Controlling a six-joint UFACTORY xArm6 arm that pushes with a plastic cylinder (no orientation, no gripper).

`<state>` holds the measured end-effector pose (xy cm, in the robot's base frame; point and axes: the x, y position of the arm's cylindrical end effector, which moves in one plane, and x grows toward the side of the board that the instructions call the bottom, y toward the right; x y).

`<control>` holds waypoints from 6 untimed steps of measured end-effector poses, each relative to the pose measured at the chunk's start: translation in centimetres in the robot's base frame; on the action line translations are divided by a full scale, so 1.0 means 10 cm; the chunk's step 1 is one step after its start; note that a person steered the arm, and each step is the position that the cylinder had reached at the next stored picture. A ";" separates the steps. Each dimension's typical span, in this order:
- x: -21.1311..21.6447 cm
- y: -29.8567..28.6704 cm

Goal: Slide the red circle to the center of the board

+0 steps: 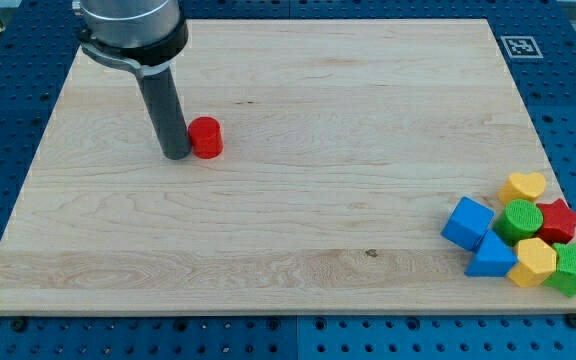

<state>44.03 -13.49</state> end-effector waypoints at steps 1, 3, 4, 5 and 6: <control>-0.06 0.00; -0.06 0.12; -0.17 0.12; -0.34 0.12; -0.23 0.18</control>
